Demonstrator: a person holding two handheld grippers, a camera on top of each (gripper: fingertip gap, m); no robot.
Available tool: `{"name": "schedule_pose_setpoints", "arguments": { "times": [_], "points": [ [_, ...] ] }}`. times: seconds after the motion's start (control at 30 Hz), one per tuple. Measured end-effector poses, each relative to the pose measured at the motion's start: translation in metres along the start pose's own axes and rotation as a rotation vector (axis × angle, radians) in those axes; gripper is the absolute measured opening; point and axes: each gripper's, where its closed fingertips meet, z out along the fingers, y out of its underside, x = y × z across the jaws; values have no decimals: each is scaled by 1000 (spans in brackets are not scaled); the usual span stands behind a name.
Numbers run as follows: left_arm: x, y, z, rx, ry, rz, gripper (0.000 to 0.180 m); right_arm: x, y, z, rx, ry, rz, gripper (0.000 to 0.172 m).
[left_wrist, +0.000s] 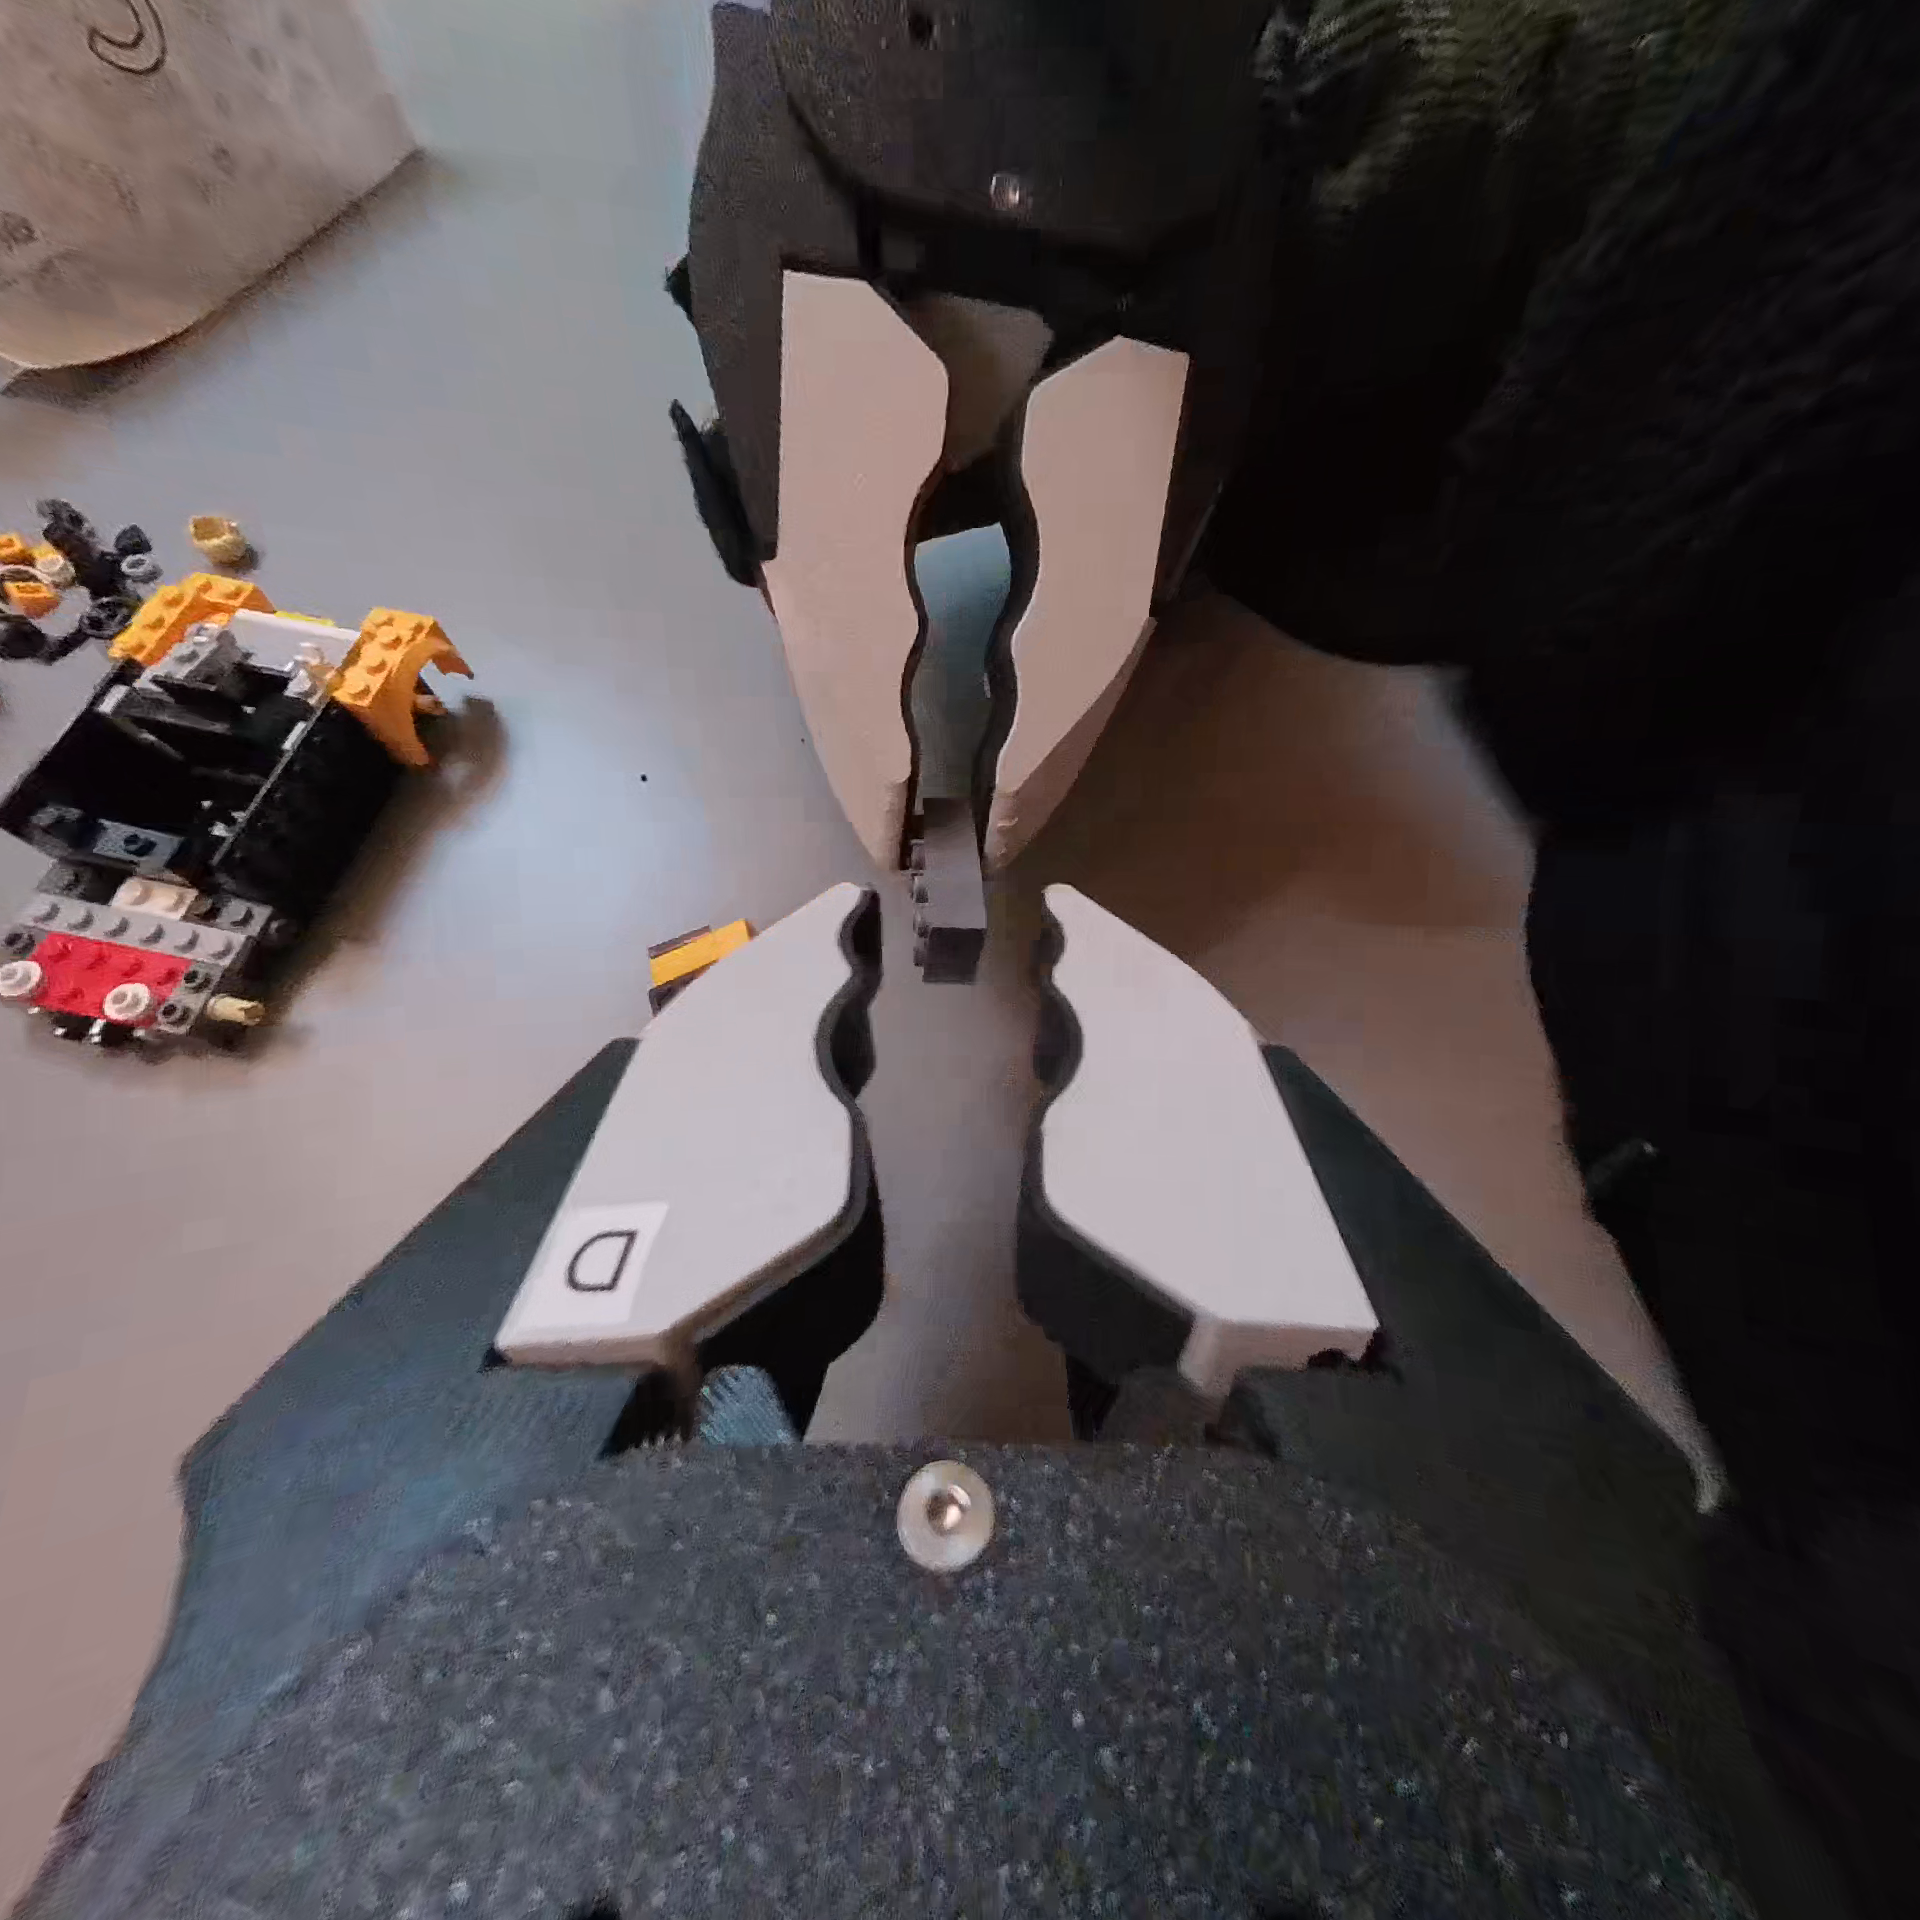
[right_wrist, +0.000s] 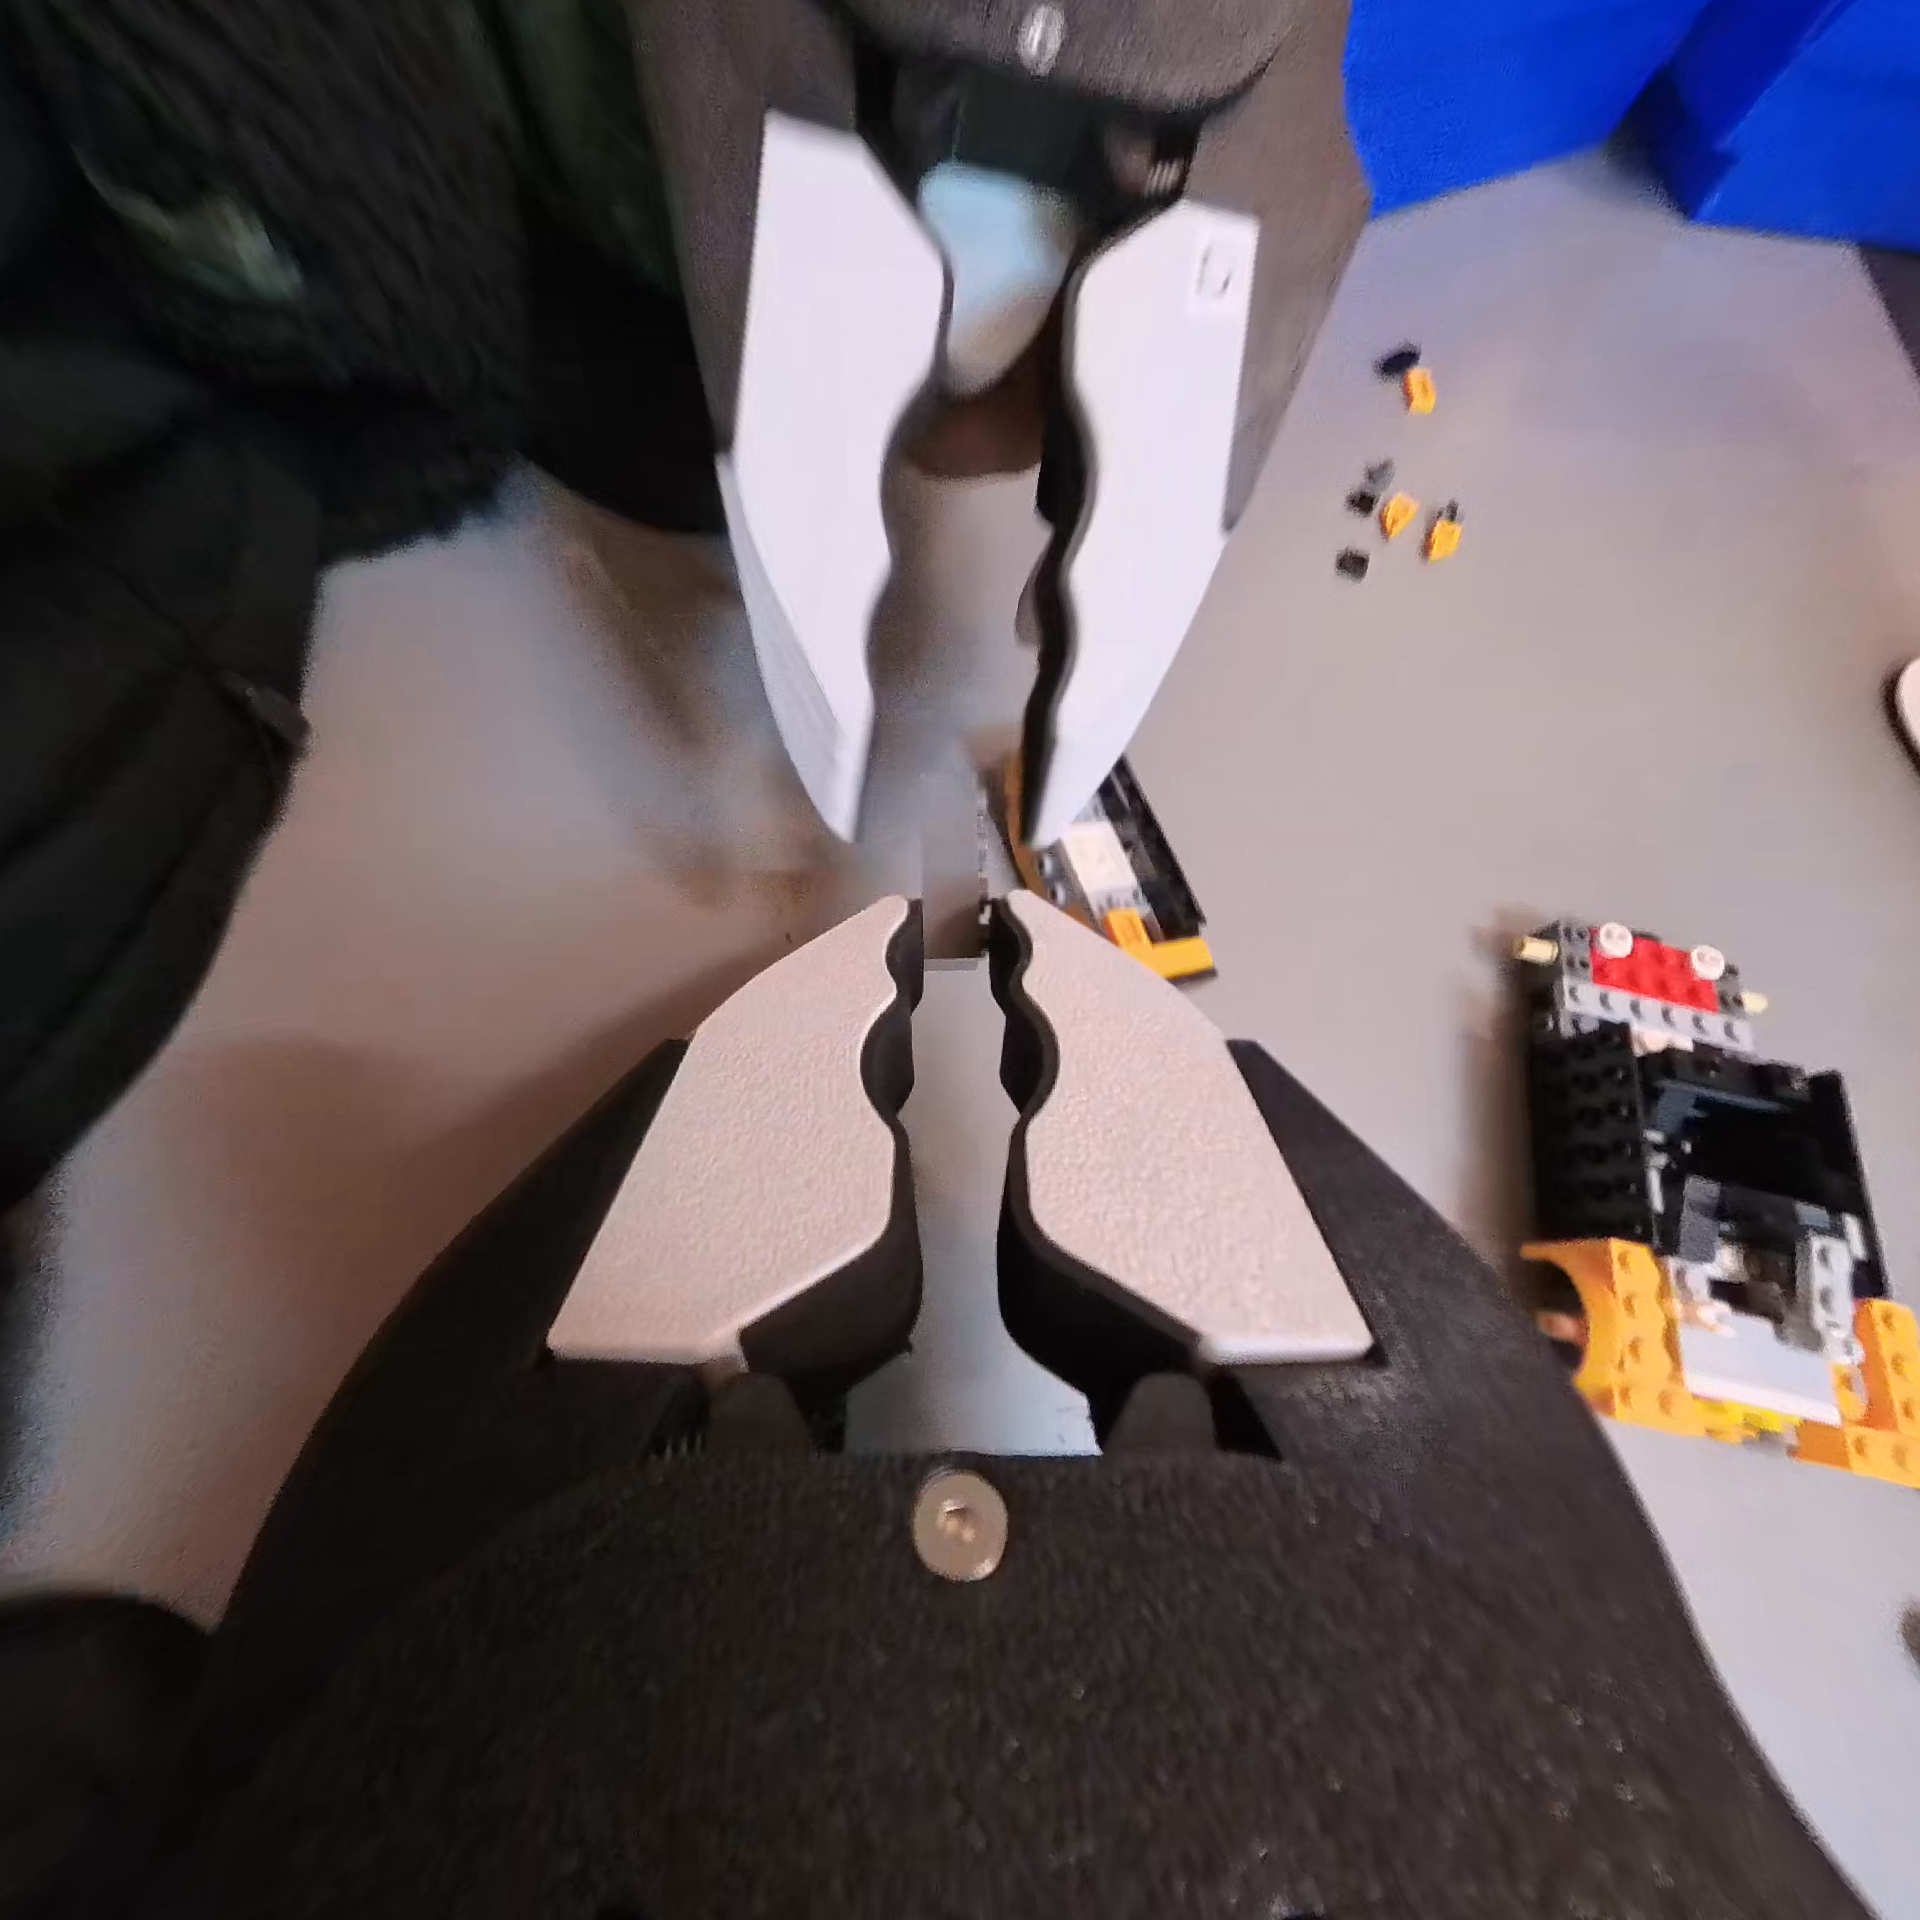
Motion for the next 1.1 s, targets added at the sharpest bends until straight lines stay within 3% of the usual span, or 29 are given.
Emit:
{"name": "schedule_pose_setpoints", "arguments": {
  "times": [0.03, 0.13, 0.2, 0.27, 0.43, 0.57, 0.6, 0.67, 0.73, 0.83, 0.9, 0.97, 1.03, 1.1],
  "points": [
    [0, 3, 1, -34, -30, 41, 12, -1, -6, 0, 28, -2, 1, 12],
    [-10, -4, -28, -62, -116, 104, 12, 7, -14, -2, 71, 60, -13, 16],
    [-25, -13, -70, -13, -201, 31, 12, 17, -9, -6, 67, 99, 15, 25],
    [-54, -8, -128, -4, -449, -23, 12, 29, -4, -6, 67, 132, 46, 29],
    [-83, 61, -254, -110, -888, -362, 12, 46, 21, 15, -43, 105, 80, 51],
    [-80, 100, -275, -189, -943, -529, 12, 46, 29, 34, -85, 39, 123, 57],
    [-80, 103, -276, -180, -949, -547, 21, 47, 30, 37, -94, 44, 114, 56],
    [-83, 104, -280, -181, -976, -558, 41, 45, 28, 39, -107, 40, 97, 37],
    [-87, 94, -282, -165, -1020, -507, 55, 39, 26, 39, -114, 14, 80, 33],
    [-86, 60, -267, -86, -993, -377, 57, 34, 23, 36, -106, -5, 78, 32],
    [-75, 27, -228, 9, -810, -282, 53, 30, 16, 32, -77, -27, 95, 32],
    [-48, -5, -167, 85, -514, -205, 53, 28, 6, 28, -40, -47, 126, 32],
    [-23, -15, -109, 62, -285, -150, 55, 26, -3, 25, -10, -55, 158, 32],
    [-14, -8, -62, -1, -166, -132, 57, 26, -12, 21, 23, -46, 177, 32]
  ]
}}
